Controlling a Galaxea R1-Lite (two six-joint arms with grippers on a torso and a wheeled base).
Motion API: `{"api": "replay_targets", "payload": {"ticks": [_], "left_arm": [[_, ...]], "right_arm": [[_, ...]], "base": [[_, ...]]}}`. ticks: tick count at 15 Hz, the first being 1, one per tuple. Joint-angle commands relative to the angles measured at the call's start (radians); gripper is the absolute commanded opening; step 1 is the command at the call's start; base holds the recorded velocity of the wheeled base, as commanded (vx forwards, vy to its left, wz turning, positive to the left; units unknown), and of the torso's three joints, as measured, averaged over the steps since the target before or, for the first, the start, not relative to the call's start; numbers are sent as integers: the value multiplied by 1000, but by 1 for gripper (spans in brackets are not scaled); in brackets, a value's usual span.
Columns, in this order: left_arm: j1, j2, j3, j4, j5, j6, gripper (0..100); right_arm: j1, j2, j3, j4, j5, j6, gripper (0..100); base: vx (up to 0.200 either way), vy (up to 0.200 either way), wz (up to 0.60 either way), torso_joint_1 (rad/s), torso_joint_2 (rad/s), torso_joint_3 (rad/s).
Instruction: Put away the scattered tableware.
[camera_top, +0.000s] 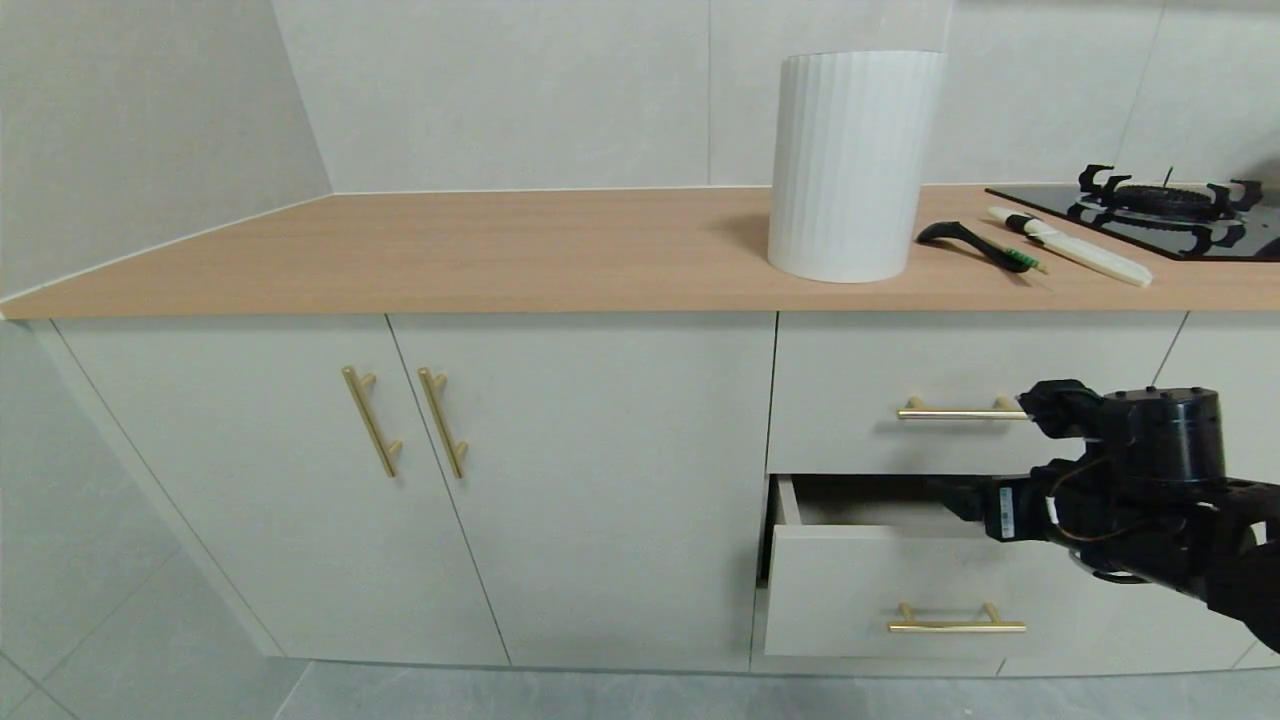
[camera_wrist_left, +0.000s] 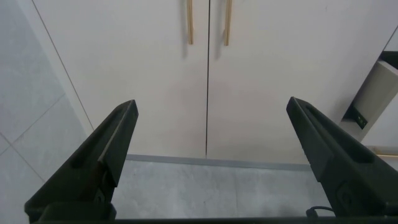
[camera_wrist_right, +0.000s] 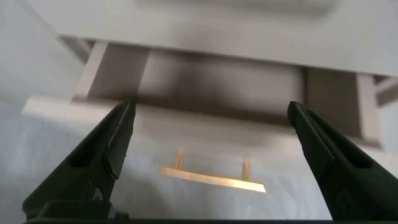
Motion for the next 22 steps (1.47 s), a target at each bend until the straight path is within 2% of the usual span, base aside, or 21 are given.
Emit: {"api": "replay_targets", "payload": {"ticks": [1, 4, 8, 19, 22], "left_arm": [[0, 0, 0, -1, 0, 0, 100], [0, 0, 0, 0, 0, 0, 100], [0, 0, 0, -1, 0, 0, 100], [0, 0, 0, 0, 0, 0, 100], [0, 0, 0, -1, 0, 0, 100]], "right_arm": [[1, 174, -7, -105, -28, 12, 100], [1, 238, -6, -152, -31, 12, 100], [1, 243, -1, -142, -29, 9, 100], [3, 154, -6, 73, -22, 3, 100], [4, 66, -24, 210, -14, 2, 100]], "base": [[0, 0, 0, 0, 0, 0], [0, 0, 0, 0, 0, 0], [0, 0, 0, 0, 0, 0], [0, 0, 0, 0, 0, 0], [0, 0, 0, 0, 0, 0]]}}
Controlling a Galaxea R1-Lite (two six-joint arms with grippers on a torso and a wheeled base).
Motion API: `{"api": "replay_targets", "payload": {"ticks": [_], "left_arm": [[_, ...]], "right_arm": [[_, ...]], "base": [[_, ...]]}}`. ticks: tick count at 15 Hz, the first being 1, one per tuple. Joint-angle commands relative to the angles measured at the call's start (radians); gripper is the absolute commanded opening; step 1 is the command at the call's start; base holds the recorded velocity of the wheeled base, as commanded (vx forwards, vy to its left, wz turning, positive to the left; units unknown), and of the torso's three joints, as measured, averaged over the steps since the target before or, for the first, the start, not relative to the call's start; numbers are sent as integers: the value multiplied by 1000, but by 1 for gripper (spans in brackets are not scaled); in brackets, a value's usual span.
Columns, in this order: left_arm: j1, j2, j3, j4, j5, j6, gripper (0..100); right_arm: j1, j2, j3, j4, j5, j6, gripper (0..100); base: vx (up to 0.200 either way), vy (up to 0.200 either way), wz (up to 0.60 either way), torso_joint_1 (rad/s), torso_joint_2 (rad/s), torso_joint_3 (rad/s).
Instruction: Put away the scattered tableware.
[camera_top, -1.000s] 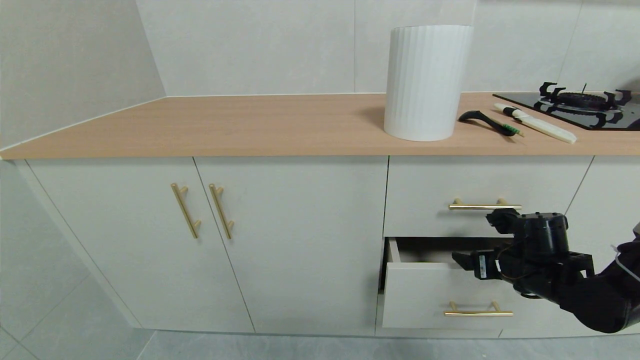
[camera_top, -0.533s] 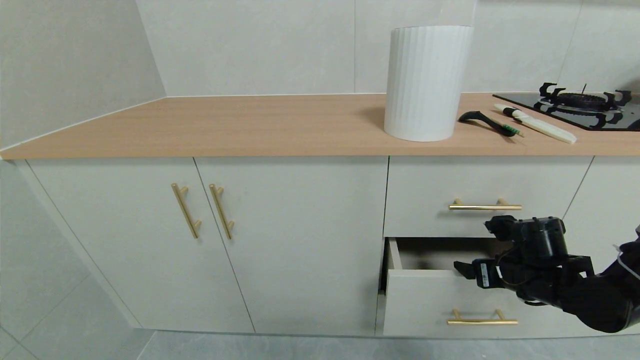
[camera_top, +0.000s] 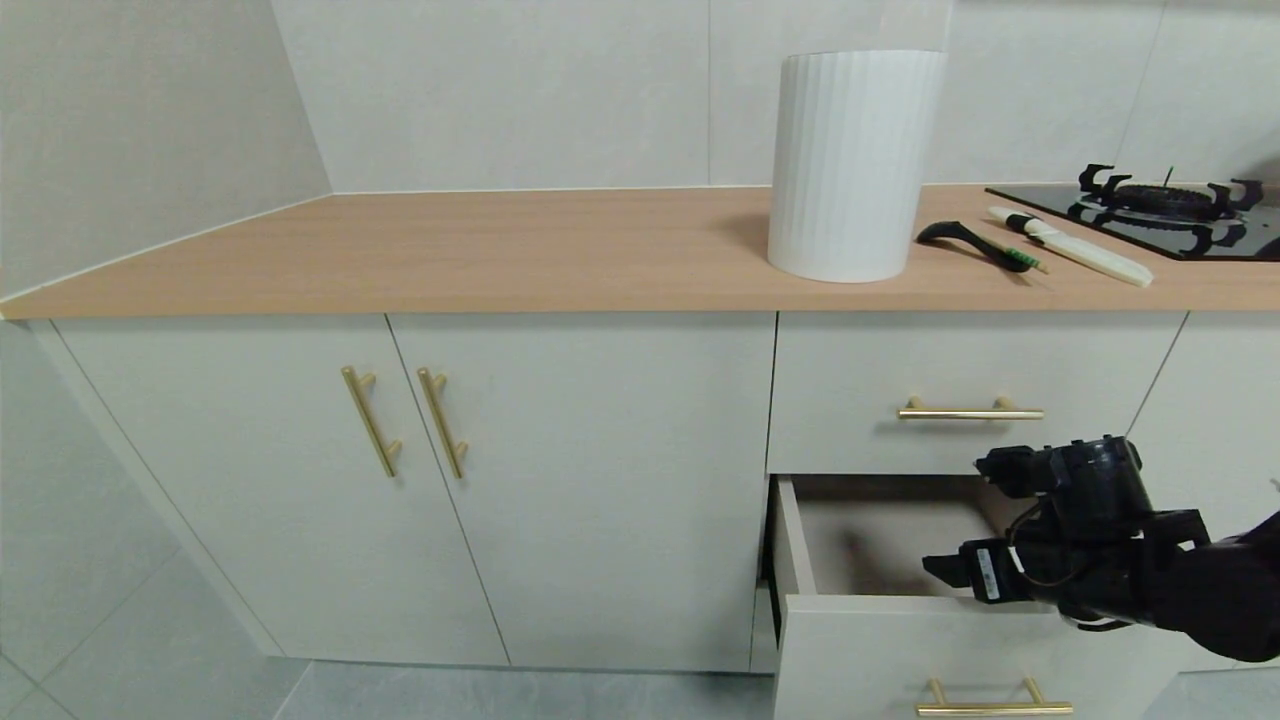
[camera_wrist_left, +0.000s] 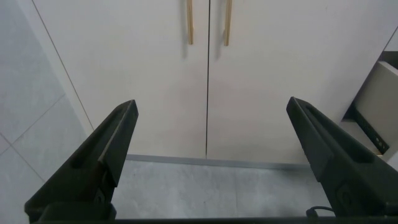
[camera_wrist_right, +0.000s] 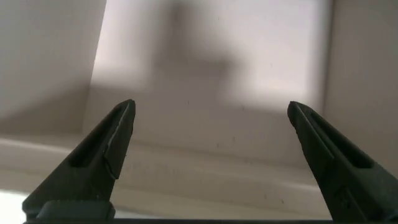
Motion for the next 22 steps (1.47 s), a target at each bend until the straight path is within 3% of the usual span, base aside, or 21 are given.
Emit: {"api": "replay_targets", "payload": {"ticks": [1, 4, 10, 16, 20, 22], "left_arm": [[0, 0, 0, -2, 1, 0, 100], [0, 0, 0, 0, 1, 0, 100], [0, 0, 0, 0, 1, 0, 100], [0, 0, 0, 0, 1, 0, 100], [0, 0, 0, 0, 1, 0, 100], [0, 0, 0, 0, 1, 0, 100]], "right_arm": [[1, -96, -23, 92, 13, -6, 100], [7, -180, -46, 289, 34, -64, 100], [64, -257, -46, 545, 33, -161, 100], [169, -300, -72, 856, 25, -203, 100], [171, -309, -144, 910, 24, -173, 100], [166, -340, -208, 890, 25, -22, 100]], "base": [[0, 0, 0, 0, 0, 0], [0, 0, 0, 0, 0, 0], [0, 0, 0, 0, 0, 0], [0, 0, 0, 0, 0, 0], [0, 0, 0, 0, 0, 0], [0, 0, 0, 0, 0, 0]]}}
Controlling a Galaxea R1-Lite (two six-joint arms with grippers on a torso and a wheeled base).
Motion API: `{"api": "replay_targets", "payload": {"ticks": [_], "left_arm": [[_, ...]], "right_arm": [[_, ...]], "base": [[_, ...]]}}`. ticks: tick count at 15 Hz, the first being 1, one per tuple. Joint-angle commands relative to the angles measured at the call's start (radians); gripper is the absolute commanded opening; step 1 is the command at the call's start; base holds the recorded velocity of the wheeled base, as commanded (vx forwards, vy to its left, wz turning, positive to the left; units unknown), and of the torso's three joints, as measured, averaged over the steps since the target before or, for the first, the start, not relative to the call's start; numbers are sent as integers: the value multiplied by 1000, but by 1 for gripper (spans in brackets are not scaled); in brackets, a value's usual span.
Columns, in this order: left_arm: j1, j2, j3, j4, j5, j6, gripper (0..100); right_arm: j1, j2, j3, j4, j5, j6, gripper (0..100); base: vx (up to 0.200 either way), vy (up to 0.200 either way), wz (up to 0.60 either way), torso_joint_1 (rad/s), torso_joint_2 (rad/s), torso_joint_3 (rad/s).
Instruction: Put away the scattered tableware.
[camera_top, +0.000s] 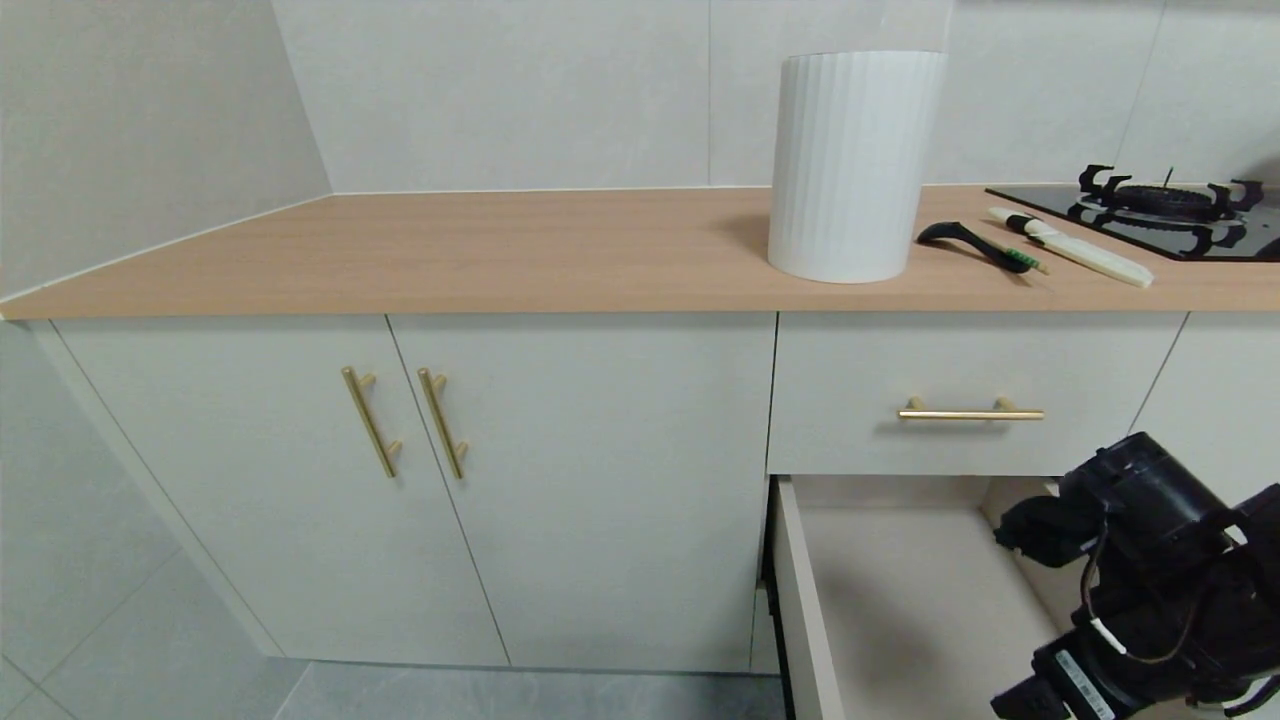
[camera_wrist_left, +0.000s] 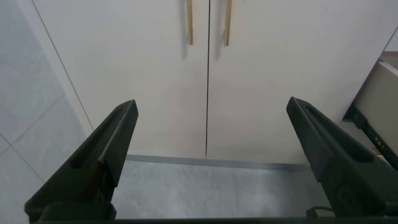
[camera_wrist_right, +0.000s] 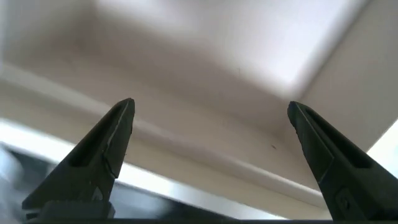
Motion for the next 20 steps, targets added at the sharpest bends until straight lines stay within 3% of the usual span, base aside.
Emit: {"api": "replay_targets", "payload": {"ticks": [1, 11, 20], "left_arm": [[0, 0, 0, 0, 1, 0, 100], [0, 0, 0, 0, 1, 0, 100], [0, 0, 0, -1, 1, 0, 100]], "right_arm": [[-3, -50, -48, -8, 2, 53, 100], [-77, -217, -50, -135, 4, 49, 100], [-77, -215, -48, -136, 4, 48, 100]], "base": [[0, 0, 0, 0, 0, 0], [0, 0, 0, 0, 0, 0], [0, 0, 0, 117, -383, -263]]}}
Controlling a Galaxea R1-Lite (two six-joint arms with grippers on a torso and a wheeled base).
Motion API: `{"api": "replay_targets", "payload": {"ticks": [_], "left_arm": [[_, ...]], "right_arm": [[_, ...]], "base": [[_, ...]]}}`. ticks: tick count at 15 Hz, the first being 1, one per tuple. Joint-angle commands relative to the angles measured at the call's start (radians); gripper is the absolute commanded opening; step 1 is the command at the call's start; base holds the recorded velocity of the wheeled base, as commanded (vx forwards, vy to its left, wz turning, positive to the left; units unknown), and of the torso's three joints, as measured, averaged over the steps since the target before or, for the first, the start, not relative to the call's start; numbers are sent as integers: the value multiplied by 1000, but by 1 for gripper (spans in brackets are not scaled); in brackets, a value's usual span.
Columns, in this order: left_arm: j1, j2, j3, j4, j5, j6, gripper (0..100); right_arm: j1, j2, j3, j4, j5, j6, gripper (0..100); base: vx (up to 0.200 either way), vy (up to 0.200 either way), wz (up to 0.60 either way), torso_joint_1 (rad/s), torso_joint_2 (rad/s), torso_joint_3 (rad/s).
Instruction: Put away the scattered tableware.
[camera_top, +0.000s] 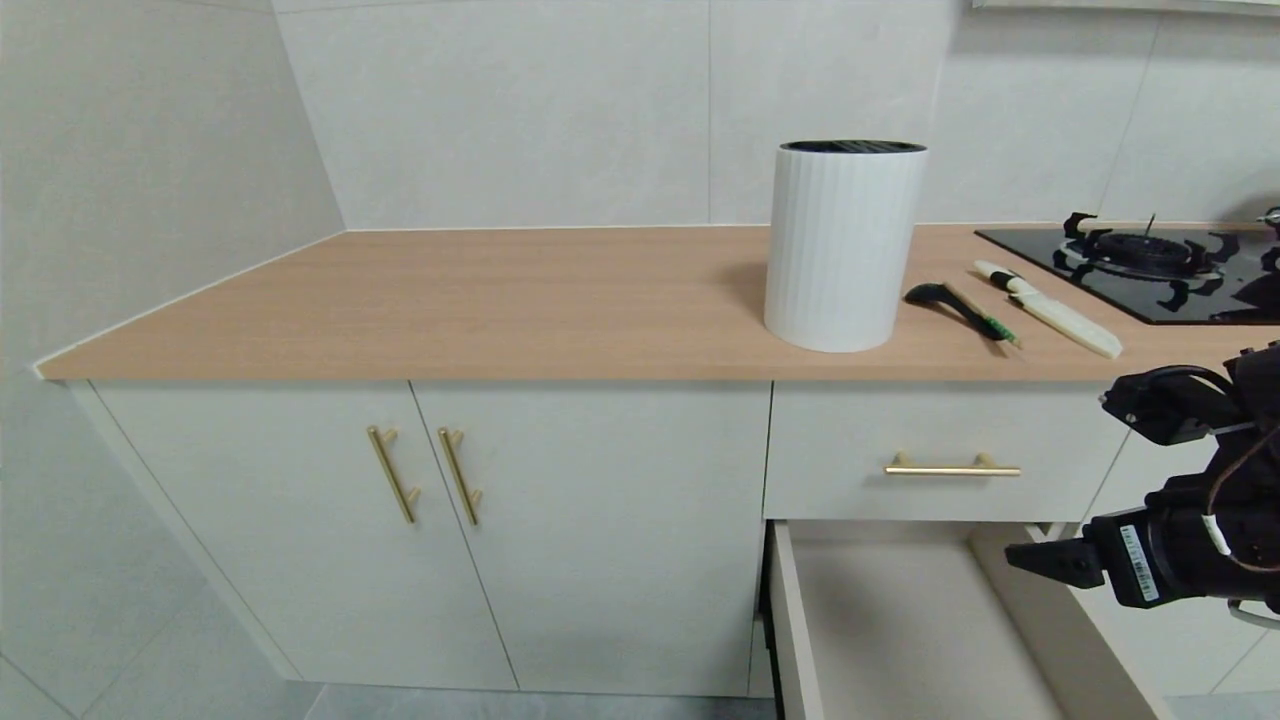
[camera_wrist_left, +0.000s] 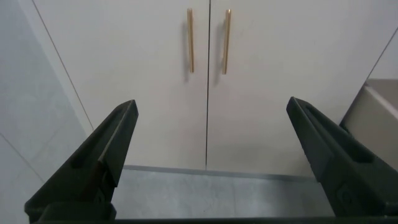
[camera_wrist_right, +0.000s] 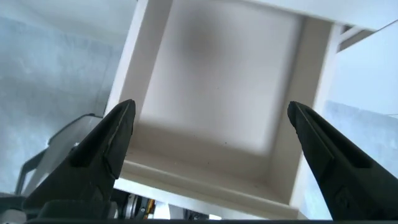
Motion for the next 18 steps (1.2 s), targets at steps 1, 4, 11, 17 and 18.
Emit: {"api": "replay_targets", "payload": {"ticks": [1, 4, 11, 17, 18], "left_arm": [[0, 0, 0, 0, 1, -1, 100], [0, 0, 0, 0, 1, -1, 100], [0, 0, 0, 0, 1, -1, 100], [0, 0, 0, 0, 1, -1, 100], [0, 0, 0, 0, 1, -1, 100]], "right_arm": [[0, 2, 1, 1, 0, 0, 100], [2, 2, 2, -1, 0, 0, 100], [0, 10, -41, -30, -9, -11, 100], [-87, 307, -417, -53, -49, 6, 100], [-89, 349, -446, -55, -85, 15, 100]], "base": [[0, 0, 0, 183, -471, -290], [0, 0, 0, 186, -471, -289], [0, 0, 0, 129, -305, -179], [0, 0, 0, 0, 0, 0], [0, 0, 0, 0, 0, 0]]}}
